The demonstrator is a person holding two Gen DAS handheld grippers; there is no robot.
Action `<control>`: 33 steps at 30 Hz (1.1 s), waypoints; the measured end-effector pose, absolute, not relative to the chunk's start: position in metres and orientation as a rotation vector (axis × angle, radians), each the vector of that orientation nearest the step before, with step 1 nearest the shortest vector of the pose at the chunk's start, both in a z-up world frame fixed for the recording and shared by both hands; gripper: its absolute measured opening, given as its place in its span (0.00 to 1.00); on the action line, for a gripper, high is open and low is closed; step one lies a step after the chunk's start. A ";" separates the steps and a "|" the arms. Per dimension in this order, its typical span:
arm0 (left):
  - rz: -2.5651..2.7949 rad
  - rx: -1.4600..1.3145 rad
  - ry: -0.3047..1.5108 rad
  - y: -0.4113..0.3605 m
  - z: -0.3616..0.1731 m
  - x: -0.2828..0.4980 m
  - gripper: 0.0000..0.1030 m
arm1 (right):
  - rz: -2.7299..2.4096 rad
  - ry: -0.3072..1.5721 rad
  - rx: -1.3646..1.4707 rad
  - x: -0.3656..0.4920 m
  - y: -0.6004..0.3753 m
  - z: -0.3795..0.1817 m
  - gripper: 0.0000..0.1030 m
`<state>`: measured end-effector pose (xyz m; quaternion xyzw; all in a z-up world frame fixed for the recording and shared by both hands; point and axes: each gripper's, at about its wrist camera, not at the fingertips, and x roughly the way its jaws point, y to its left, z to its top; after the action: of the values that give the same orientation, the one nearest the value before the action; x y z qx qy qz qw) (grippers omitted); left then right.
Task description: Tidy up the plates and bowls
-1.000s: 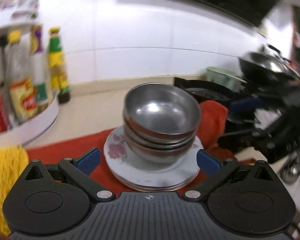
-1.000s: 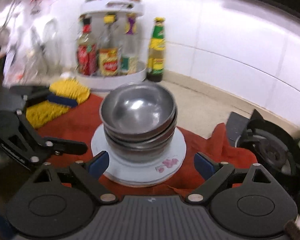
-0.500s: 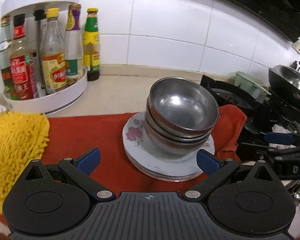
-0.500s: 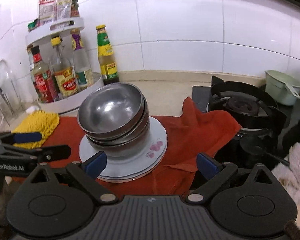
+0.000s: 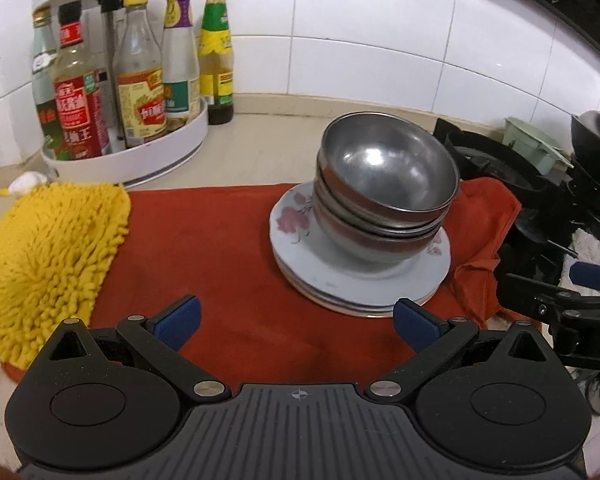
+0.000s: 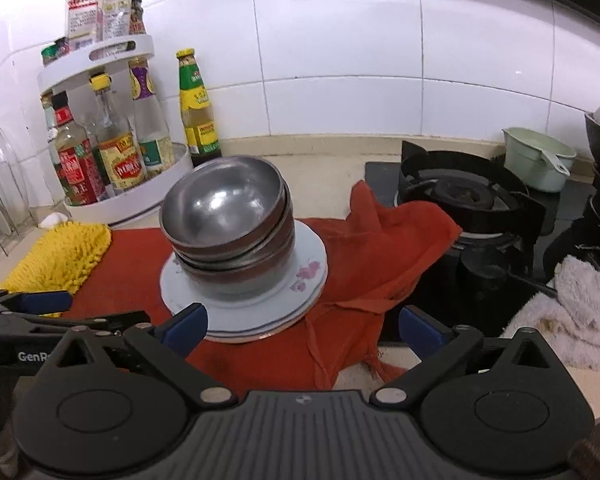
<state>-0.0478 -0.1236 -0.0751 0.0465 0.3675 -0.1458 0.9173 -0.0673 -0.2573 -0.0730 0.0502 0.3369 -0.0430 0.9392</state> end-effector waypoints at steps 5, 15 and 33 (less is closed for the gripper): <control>-0.280 0.081 0.771 -0.117 -0.077 -0.050 1.00 | -0.096 0.713 0.118 -0.068 -0.255 -0.078 0.96; -0.271 0.087 0.784 -0.118 -0.077 -0.054 1.00 | -0.086 0.727 0.120 -0.067 -0.246 -0.077 0.96; -0.242 0.098 0.808 -0.116 -0.076 -0.060 1.00 | -0.104 0.743 0.140 -0.074 -0.242 -0.079 0.96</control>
<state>-0.0603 -0.1162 -0.0762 0.0476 0.3919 -0.1174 0.9113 -0.0739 -0.2423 -0.0790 0.0685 0.3623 -0.0506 0.9282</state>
